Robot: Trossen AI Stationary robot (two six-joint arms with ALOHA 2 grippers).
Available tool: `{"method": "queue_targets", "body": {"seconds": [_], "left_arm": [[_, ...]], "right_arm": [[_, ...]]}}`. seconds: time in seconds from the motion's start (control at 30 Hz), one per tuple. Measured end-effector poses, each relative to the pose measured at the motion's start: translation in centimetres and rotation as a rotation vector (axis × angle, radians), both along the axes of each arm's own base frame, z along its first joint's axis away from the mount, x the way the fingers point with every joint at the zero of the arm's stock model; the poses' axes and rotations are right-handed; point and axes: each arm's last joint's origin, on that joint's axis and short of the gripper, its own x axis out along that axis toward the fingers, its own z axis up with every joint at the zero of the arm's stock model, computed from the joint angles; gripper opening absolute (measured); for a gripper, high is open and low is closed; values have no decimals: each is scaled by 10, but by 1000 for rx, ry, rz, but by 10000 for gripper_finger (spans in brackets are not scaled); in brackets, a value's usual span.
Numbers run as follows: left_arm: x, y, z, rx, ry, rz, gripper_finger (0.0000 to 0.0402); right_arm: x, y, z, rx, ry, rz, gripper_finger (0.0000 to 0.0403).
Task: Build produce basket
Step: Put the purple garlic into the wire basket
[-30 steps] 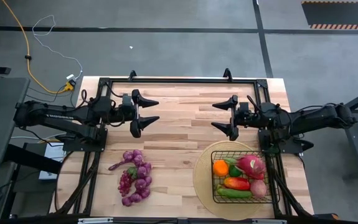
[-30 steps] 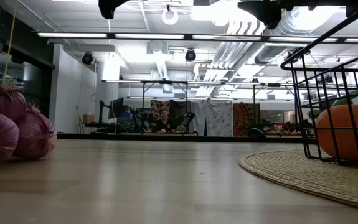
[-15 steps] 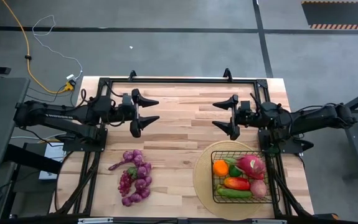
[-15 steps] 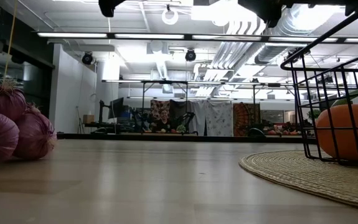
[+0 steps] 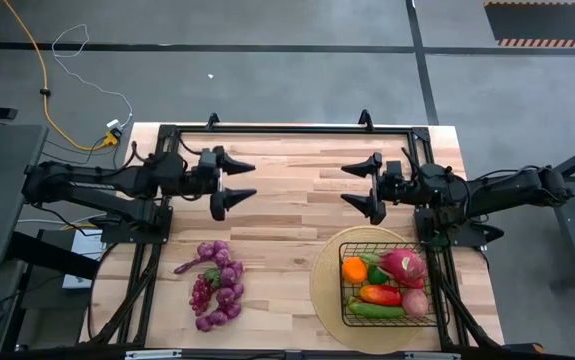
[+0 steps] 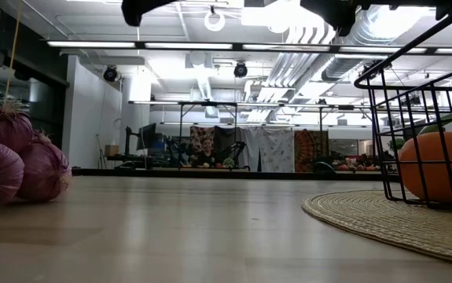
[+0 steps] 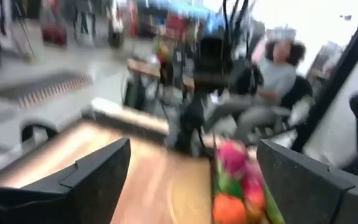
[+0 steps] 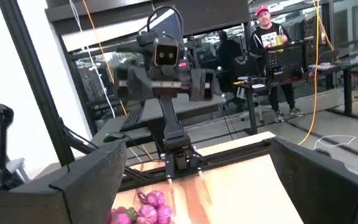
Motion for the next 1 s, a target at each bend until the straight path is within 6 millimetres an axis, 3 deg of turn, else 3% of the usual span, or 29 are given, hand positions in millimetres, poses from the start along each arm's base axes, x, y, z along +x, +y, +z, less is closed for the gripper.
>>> {"method": "queue_targets", "body": {"seconds": [0.23,0.4,0.77,1.0], "left_arm": [[-4,-6,-5,-126,268,-59,375],[-7,-17,-9,-145,356,-107,380],[-10,-47,-24,-68,525,-222,372],[-10,-63,-33,-4,600,-184,371]], "right_arm": [[0,0,-1,38,4,7,385],[0,0,-1,14,7,3,385],[1,0,-8,-18,81,-1,385],[1,0,-14,16,142,-15,385]]}}
